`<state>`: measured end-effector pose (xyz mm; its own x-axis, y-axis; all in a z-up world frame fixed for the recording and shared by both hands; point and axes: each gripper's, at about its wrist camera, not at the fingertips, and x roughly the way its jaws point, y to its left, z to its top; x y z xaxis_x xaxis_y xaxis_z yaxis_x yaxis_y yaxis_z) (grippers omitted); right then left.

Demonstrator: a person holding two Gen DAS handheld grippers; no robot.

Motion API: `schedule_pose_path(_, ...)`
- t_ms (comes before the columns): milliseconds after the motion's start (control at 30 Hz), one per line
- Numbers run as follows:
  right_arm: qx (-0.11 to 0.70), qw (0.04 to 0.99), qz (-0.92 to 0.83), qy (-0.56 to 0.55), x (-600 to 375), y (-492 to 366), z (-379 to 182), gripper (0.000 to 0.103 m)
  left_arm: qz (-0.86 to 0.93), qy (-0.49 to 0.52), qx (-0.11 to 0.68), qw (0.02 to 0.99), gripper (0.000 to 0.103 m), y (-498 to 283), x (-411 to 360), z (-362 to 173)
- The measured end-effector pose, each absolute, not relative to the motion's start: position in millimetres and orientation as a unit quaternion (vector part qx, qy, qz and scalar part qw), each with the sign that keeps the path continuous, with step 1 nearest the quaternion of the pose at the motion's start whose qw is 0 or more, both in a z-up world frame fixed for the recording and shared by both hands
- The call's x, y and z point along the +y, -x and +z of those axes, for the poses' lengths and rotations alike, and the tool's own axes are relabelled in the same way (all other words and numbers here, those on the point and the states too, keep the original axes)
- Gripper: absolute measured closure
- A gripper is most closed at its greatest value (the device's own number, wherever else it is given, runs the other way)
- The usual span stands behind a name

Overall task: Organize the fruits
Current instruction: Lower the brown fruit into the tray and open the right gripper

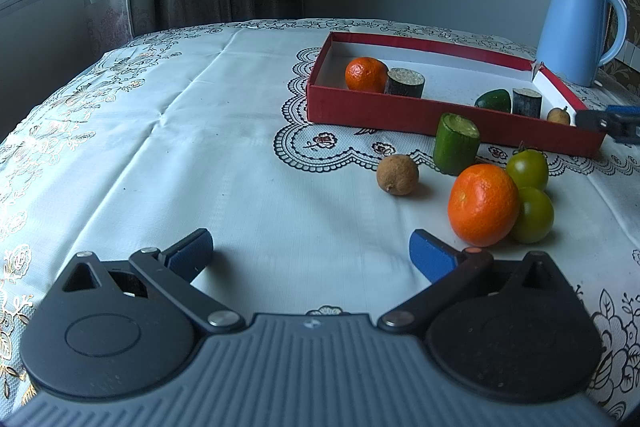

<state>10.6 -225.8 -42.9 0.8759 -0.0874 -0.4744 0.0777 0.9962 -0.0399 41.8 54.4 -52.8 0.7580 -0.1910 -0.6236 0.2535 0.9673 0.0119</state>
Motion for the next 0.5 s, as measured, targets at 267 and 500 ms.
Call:
schedule_pose_path(267, 0.251, 0.967, -0.033, -0.024, -229.3, 22.6, -61.4, 0.026, -0.119, -0.048, 0.327, 0.936, 0.000, -41.7, 54.3, -52.8)
schedule_pose_path(500, 0.277, 0.959, -0.026, -0.052, -237.3, 17.2, -71.0, 0.023, -0.116, -0.052, 0.325, 0.937, 0.000, -41.5, 53.2, -52.4)
